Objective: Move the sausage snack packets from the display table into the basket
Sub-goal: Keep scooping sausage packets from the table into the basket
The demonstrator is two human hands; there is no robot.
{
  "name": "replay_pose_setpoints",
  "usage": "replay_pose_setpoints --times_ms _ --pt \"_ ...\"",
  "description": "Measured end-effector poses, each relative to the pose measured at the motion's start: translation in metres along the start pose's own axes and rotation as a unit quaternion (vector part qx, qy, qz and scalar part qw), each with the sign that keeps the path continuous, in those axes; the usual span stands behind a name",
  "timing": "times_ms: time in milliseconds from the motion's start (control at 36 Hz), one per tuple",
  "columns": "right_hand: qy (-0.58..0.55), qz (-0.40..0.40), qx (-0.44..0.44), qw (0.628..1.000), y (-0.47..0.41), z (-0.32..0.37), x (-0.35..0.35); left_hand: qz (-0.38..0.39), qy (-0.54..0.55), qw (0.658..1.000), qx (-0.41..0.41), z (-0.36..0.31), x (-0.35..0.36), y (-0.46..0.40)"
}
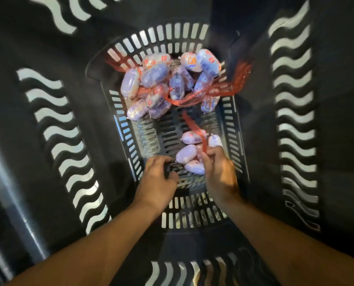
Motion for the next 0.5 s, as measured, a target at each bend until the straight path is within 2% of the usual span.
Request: replay_pose_setpoints --times_ms 56,111,194,361,500 --pt "-0.051 -0.026 0.094 0.994 0.005 0.003 -0.006 -0.02 0.021 0.999 0.019 -0.006 -0.011 0.002" --pt "-0.059 -0.063 0.134 0.987 0.007 0.007 -0.011 -0.048 0.012 0.996 0.076 -0.014 -0.023 0.002" --pt "-0.05 -0.087 0.146 0.984 0.009 0.014 -0.015 -0.085 -0.008 0.982 0.167 -0.033 -0.038 -0.007" --pt "-0.031 -0.065 0.148 0.986 0.004 0.017 -0.016 -0.168 -0.072 0.937 0.298 -0.071 -0.048 -0.054" --pt "-0.016 -0.095 0.131 0.987 -0.001 0.005 -0.009 -0.156 -0.183 0.897 0.372 -0.075 -0.042 -0.094"
Point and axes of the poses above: each hand's wrist, its own y-axis away from the middle knuckle, its own x-axis out of the palm, z = x × y, the point moved 1 cm from there along -y, towards the middle knuckle, and after that the axes turned 14 degrees about -z, right-handed, at the moved point
